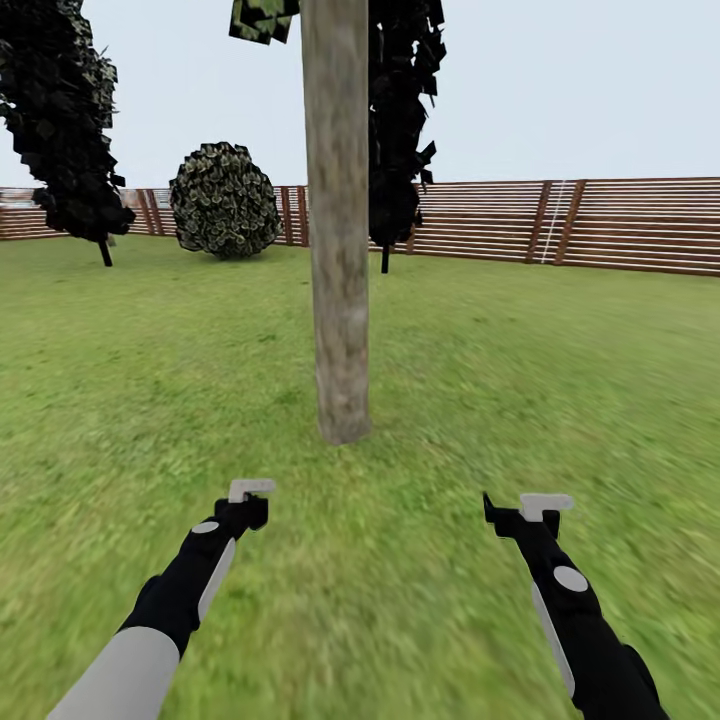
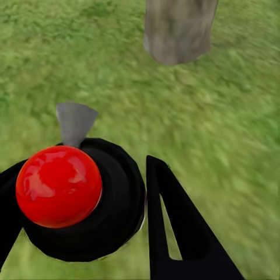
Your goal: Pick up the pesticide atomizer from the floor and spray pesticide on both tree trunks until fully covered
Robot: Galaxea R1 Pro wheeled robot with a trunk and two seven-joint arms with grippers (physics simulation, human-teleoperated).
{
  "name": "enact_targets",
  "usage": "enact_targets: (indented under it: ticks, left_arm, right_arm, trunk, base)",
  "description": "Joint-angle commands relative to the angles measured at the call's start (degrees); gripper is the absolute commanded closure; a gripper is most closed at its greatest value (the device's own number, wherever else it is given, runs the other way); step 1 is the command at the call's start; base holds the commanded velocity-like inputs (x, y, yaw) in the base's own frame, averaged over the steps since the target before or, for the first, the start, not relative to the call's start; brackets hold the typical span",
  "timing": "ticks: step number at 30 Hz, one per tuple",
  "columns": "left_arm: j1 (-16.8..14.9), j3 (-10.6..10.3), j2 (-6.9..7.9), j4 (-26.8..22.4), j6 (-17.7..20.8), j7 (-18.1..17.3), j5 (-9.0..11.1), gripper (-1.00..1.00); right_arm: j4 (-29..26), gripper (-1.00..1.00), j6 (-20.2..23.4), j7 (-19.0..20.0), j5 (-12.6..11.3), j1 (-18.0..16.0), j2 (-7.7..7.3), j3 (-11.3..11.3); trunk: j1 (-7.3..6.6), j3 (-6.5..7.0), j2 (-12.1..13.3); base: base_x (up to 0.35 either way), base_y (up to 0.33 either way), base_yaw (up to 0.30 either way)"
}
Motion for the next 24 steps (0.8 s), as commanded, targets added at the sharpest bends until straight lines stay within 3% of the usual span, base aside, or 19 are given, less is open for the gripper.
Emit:
enact_targets:
  ticks: [1,24]
  left_arm:
    - [0.0,0.0,0.0,0.0,0.0,0.0,0.0,1.0]
    - [0.0,0.0,0.0,0.0,0.0,0.0,0.0,1.0]
  right_arm:
    - [0.0,-1.0,0.0,0.0,0.0,0.0,0.0,0.0]
    - [-0.1,-1.0,0.1,0.0,0.0,0.0,0.0,0.0]
  trunk:
    - [0.0,0.0,0.0]
    - [0.0,0.0,0.0]
  base:
    - [0.34,0.013,0.0]
    - [0.34,0.0,0.0]
